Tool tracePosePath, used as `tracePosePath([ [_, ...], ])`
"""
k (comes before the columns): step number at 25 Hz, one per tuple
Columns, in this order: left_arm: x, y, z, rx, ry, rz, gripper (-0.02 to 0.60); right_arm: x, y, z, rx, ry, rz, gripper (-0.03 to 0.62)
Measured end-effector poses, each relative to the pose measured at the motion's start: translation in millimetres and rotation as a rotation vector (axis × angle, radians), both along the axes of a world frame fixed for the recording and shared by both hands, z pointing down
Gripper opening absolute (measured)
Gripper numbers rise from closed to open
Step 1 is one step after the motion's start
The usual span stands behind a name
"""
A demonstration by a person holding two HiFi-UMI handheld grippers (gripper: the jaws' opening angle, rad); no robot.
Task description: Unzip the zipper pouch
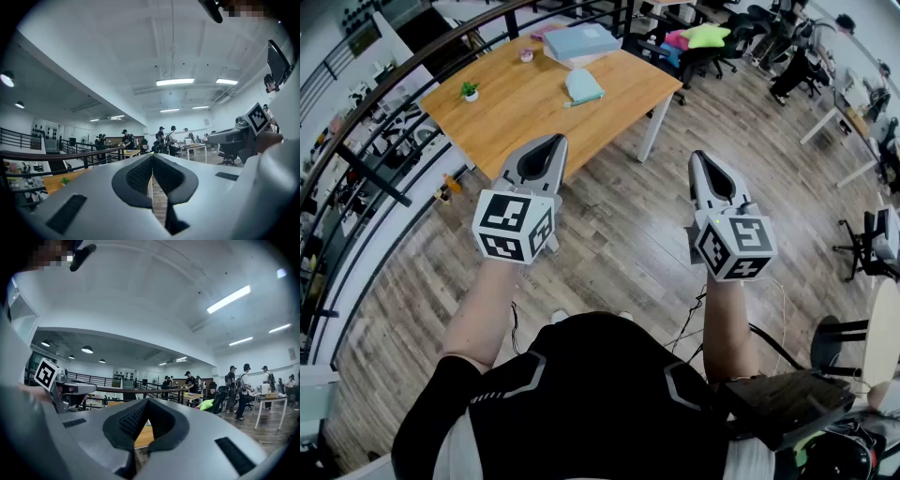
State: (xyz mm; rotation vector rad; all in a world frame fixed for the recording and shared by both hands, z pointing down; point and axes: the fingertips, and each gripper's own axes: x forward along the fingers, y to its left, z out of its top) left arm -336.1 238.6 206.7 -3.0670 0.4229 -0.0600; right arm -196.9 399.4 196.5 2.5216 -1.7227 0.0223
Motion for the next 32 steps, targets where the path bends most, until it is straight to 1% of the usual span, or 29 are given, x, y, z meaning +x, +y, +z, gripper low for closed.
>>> tracePosePath([
  [5,3,4,-4,-0.007,0.027,0.006,0.029,5,4,-1,0.007,-0.008,-0.008,0.008],
  [9,4,10,-3,0.004,0.026,-0.006,0.029,2,7,1,-0.001,0.004,-0.031,0.008],
  [15,8,8,-1,-0.012,0.015,-0.012,0.029,7,4,1,-0.008,0.011,-0.04,0.009],
  [17,9,10,0,-0.03,0.019,-0.005,0.029,9,7,-1,-0.004,0.012,-0.04,0.009],
  [20,11,14,2,-0.091,0.035,0.039,0.031,11,11,-4,0.008,0.014,-0.04,0.009],
  [21,12,15,2,-0.092,0.035,0.043,0.031,11,11,-4,0.008,0.015,-0.042,0.009],
  [24,14,18,0,-0.053,0.03,0.035,0.032,13,12,-3,0.001,0.022,-0.056,0.011],
  [26,19,22,-1,-0.042,0.035,0.04,0.034,16,13,-3,0.009,0.015,-0.068,0.034],
  [27,21,24,-1,-0.039,0.035,0.045,0.042,18,14,-3,0.012,0.011,-0.074,0.034],
  [28,23,27,0,-0.039,0.033,0.053,0.092,19,15,-2,0.012,0.012,-0.08,0.048],
  [29,25,30,1,-0.041,0.029,0.062,0.141,21,17,-2,0.01,0.015,-0.083,0.076],
  [30,28,33,2,-0.044,0.025,0.068,0.166,23,19,-1,0.011,0.018,-0.085,0.097],
  [32,33,37,3,-0.044,0.022,0.073,0.185,28,23,-2,0.017,0.016,-0.09,0.119],
])
